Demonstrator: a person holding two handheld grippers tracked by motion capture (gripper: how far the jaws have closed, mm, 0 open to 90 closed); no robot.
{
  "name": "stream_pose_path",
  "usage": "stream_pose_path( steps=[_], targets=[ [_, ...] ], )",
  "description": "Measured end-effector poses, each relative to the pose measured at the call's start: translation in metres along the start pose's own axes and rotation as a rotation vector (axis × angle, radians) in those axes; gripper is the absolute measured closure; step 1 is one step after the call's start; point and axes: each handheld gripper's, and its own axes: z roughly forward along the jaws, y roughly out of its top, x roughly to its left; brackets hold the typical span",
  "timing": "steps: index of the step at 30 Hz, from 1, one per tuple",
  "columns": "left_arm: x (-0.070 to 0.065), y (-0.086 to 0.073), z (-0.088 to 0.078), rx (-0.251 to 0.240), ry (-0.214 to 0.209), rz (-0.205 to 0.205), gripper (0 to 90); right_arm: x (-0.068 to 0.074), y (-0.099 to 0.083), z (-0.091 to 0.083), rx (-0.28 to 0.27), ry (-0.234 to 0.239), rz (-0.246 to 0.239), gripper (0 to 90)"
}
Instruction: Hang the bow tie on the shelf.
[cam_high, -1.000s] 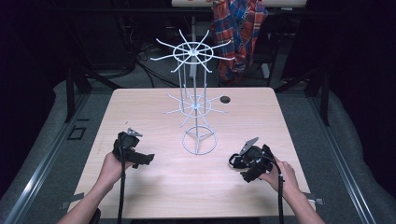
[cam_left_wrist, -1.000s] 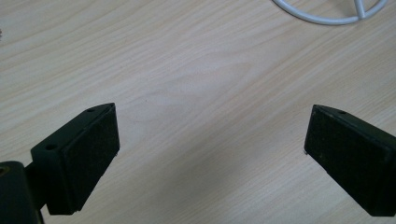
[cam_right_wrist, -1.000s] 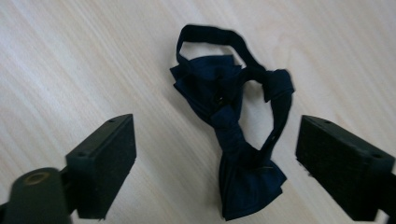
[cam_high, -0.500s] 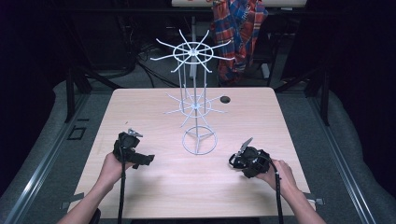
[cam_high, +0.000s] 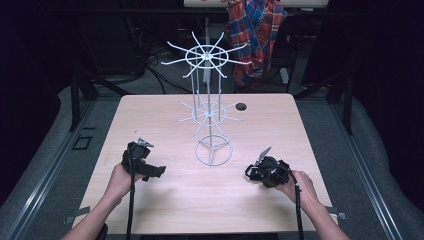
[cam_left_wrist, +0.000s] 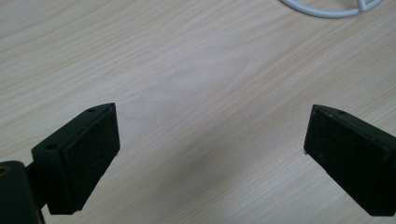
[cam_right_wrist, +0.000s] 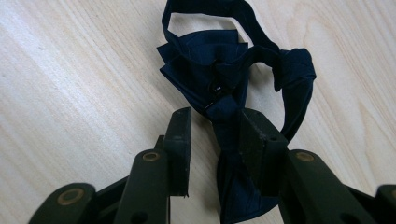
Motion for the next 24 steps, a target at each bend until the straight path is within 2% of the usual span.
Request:
stream_pose_path(
  steps=[6, 13, 18, 20, 24],
  targets=[
    [0.0004, -0.0002, 0.0000, 0.001, 0.001, -0.002, 3.7, -0.0005, 0.0033, 0.0022, 0.013, -0.020, -0.014, 65.9],
    [-0.0003, 0.0000, 0.0004, 0.002, 0.004, 0.000, 4.1, -0.0013, 0.0034, 0.0029, 0.012, -0.015, -0.011, 65.6],
    [0.0010, -0.0001, 0.0000, -0.003, 0.000, -0.012, 3.7, -0.0005, 0.0030, 0.0036, 0.006, -0.008, -0.016, 62.0],
    [0.0011, -0.0001, -0.0003, -0.007, 0.000, -0.013, 3.5, 0.0006, 0.0039, 0.0038, 0.015, -0.029, -0.021, 63.4],
    [0.0012, -0.0001, -0.0002, -0.005, -0.002, -0.014, 3.5, 0.0007, 0.0044, 0.0044, 0.014, -0.036, -0.021, 64.1]
  ],
)
